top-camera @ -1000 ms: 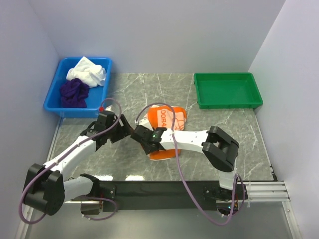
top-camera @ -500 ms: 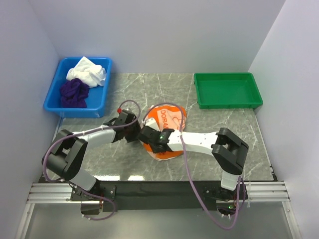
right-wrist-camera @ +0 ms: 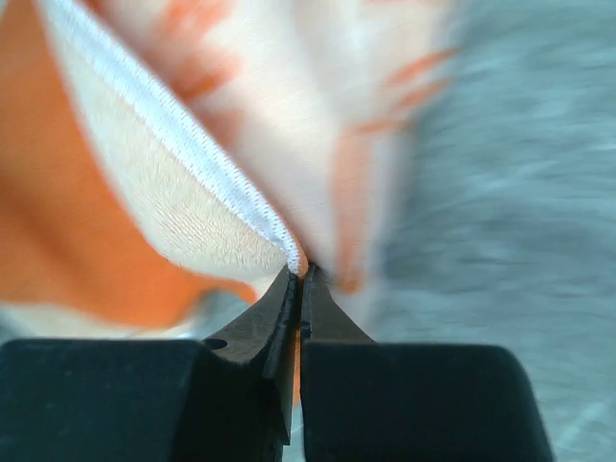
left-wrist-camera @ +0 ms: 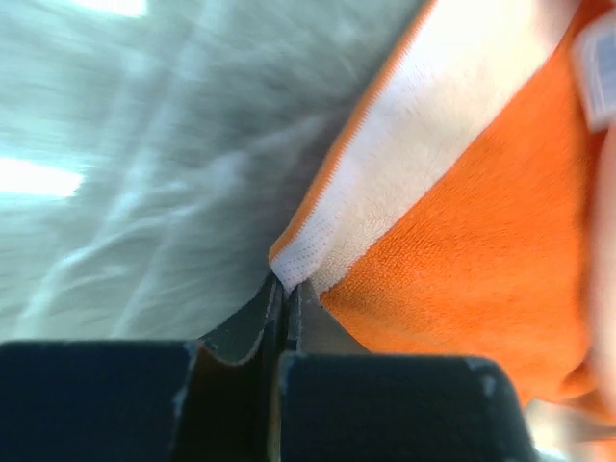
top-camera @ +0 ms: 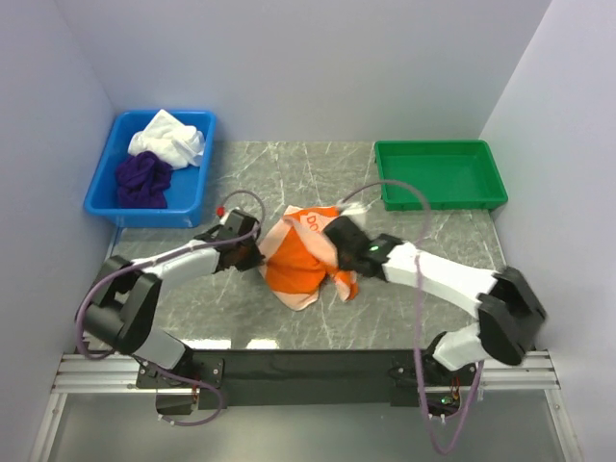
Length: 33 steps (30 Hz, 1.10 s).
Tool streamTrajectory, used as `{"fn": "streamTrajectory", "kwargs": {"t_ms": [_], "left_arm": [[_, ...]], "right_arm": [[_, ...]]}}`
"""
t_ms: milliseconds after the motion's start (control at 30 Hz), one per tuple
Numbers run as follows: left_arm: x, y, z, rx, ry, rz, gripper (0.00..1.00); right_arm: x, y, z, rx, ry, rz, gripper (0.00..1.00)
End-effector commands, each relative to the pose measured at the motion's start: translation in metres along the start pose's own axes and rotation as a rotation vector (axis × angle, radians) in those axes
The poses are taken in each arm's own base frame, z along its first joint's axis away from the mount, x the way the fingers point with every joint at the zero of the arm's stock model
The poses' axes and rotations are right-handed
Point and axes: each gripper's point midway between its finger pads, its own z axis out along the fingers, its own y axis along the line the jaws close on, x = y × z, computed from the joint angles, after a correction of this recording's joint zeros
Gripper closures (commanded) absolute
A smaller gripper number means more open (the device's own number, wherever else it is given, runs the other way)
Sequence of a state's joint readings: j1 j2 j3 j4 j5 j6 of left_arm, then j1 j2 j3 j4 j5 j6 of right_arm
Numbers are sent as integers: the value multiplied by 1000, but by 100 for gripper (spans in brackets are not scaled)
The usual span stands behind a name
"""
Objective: Fold and stack the towels
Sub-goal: Flatten out the crumpled towel
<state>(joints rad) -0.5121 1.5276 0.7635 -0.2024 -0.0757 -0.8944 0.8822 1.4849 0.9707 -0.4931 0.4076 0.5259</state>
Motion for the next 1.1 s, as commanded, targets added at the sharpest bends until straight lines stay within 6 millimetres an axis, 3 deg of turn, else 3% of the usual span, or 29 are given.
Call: {"fn": "streamTrajectory", "kwargs": {"t_ms": [0,33,100,167,333,367,467,500,567,600,633,700,733,767,800,833,867,900,967,1000,1067], "left_arm": [[-38,31,-25,-102,-118,-47,99],[-43,38,-35,-101,-139,-66,99],[-55,58,-46,-142,-168,-116,99],[-75,56,-67,-126,-241,-138,99],[-117,59,-109,-169,-337,-120,99],[-134,55,-124,-175,-384,-114,99],[-147,59,-157,-188,-440,-124,99],[-146,59,-164,-179,-450,-127,99],[-142,58,-182,-145,-474,-138,99],[-139,60,-186,-144,-478,-146,99],[-134,64,-194,-144,-482,-148,99],[-132,69,-204,-161,-497,-160,99],[-133,70,-213,-156,-518,-167,99],[-132,74,-219,-172,-521,-172,99],[-133,78,-226,-190,-541,-180,99],[-138,77,-238,-184,-570,-190,99],[-136,80,-245,-197,-574,-201,99],[-137,80,-252,-198,-589,-212,99],[-140,80,-273,-180,-638,-249,99],[-140,77,-278,-156,-650,-258,99],[-132,71,-282,-85,-642,-263,99]], "right_arm": [[-45,-55,-24,84,-156,162,100],[-61,-80,-35,106,-207,237,100],[-74,-100,-47,123,-261,296,100],[-93,-122,-61,128,-332,349,100],[-128,-153,-82,163,-399,413,100],[-134,-158,-86,165,-418,418,100],[-160,-174,-101,154,-481,430,100],[-176,-179,-111,143,-518,430,100],[-194,-173,-109,115,-514,370,100],[-216,-171,-122,97,-558,360,100],[-227,-162,-113,59,-543,334,100],[-264,-152,-127,-4,-606,311,100],[-277,-134,-115,-86,-595,279,100],[-306,-128,-134,-128,-660,255,100],[-320,-121,-136,-164,-676,242,100],[-330,-113,-115,-186,-648,225,100],[-356,-102,-137,-257,-711,175,100],[-364,-93,-118,-280,-687,150,100],[-388,-78,-132,-359,-743,82,100],[-393,-73,-119,-373,-742,61,100],[-398,-67,-113,-402,-757,-9,100]]}}
